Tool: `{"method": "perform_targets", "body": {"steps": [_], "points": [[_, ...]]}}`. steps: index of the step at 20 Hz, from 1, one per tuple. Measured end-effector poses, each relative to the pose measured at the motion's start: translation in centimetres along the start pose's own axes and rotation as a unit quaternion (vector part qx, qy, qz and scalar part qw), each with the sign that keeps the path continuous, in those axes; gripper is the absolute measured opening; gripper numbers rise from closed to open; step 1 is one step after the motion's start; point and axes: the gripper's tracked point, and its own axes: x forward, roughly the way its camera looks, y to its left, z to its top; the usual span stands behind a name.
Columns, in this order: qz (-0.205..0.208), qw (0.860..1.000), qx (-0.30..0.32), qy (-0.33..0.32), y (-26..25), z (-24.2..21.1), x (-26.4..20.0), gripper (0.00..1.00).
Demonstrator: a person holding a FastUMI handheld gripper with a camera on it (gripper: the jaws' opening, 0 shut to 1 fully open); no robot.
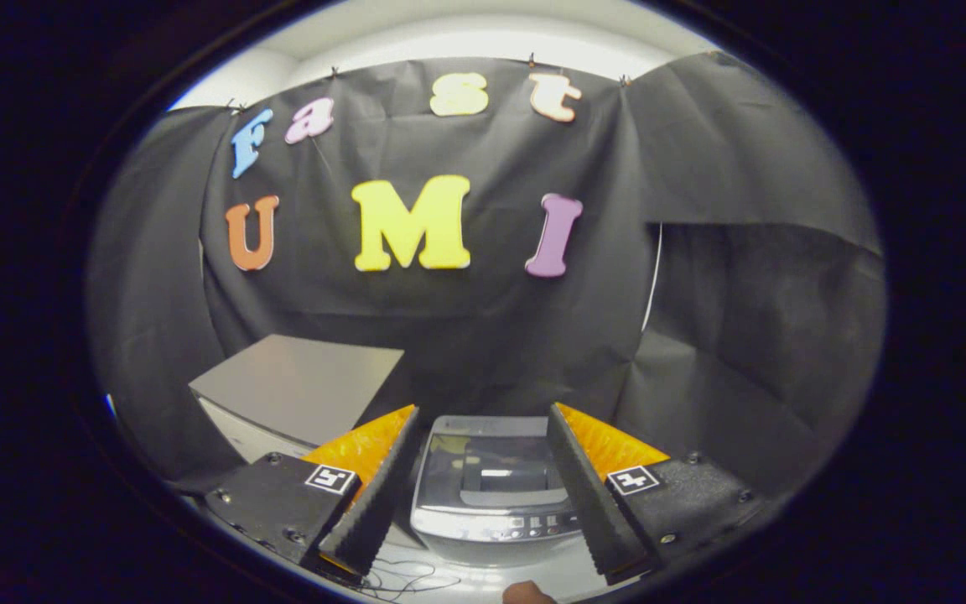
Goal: Put the clothes into the washing machine and then close the washing machine lid.
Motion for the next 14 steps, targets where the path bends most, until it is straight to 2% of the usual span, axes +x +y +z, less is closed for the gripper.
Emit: {"method": "perform_targets", "body": {"steps": [5, 14], "points": [[0.031, 0.995, -0.023, -0.095, -0.7, 3.8, -5.0, 0.96], [0.018, 0.989, -0.019, -0.145, -6.1, 2.3, -12.0, 0.98]]}}
